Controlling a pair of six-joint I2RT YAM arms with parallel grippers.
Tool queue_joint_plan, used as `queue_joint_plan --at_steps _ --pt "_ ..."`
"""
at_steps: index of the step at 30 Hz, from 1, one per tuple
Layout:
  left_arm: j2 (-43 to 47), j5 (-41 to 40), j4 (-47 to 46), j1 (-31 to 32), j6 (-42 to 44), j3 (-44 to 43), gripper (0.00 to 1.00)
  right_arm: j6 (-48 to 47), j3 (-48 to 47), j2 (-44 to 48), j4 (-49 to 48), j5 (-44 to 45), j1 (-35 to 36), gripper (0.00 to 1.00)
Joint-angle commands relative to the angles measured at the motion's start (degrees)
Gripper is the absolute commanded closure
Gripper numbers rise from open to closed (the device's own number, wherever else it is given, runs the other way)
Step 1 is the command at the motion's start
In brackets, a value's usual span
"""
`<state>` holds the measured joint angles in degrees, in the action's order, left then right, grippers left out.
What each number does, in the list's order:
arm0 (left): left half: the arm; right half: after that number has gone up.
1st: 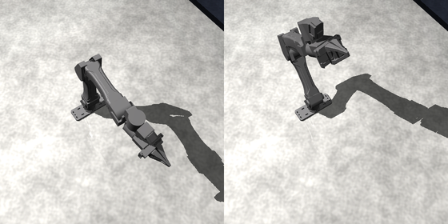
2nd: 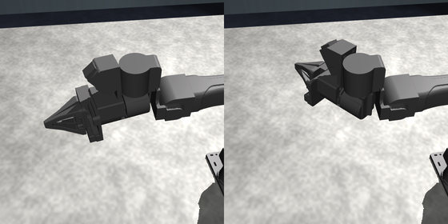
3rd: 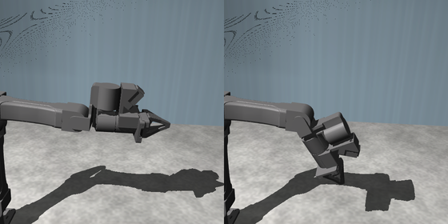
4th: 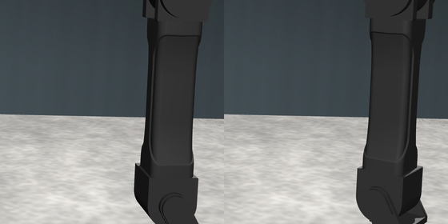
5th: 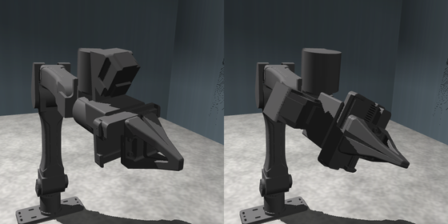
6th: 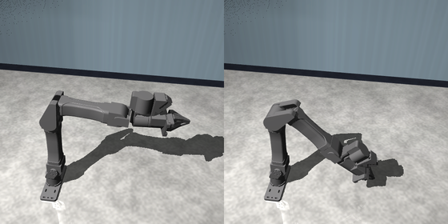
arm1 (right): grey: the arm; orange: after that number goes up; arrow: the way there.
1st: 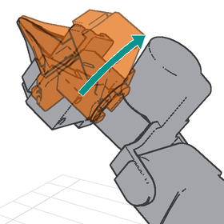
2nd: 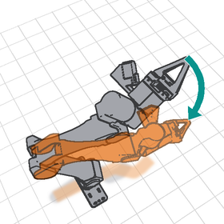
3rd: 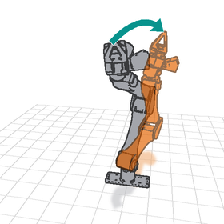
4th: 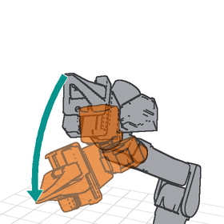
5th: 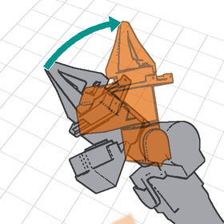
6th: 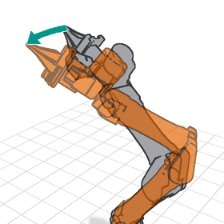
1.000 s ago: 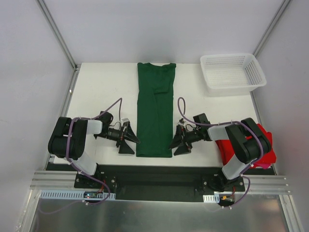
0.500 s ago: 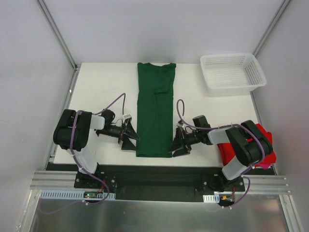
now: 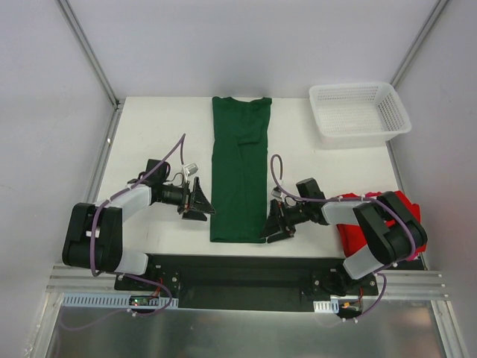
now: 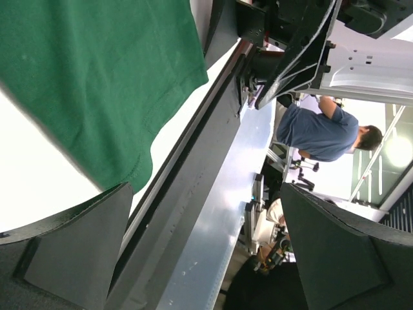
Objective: Fold and stack the t-shirts
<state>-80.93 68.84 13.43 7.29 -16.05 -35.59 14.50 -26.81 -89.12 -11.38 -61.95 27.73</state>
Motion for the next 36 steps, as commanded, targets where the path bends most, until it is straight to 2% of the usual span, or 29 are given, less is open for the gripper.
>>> queue_joint_plan --at_steps 1,3,8,13,26,36 --pt "1.65 -0.99 2.47 -0.08 2.34 -1.40 0.01 -4.91 -2.98 2.11 5.56 -0.36 0.40 0.03" --pt "1.91 -1.78 3.70 -0.08 4.00 -2.37 0.01 -7.29 -4.74 2.20 8.46 -0.10 0.31 0.03" --pt "3.84 -4.32 4.15 -0.08 1.91 -0.97 0.01 -7.21 -4.04 3.25 8.04 0.87 0.40 0.04" --pt "10.42 -9.16 3.18 -0.08 0.33 2.27 0.01 -7.38 -2.81 5.10 8.04 1.48 0.31 0.03" --pt "9.21 -14.17 1.77 3.17 1.29 6.41 0.01 -9.23 -0.62 7.56 8.04 2.89 0.22 0.03" --pt "6.49 -16.54 1.77 4.75 0.59 6.77 0.01 -5.72 1.41 7.21 2.07 5.00 -0.65 0.03"
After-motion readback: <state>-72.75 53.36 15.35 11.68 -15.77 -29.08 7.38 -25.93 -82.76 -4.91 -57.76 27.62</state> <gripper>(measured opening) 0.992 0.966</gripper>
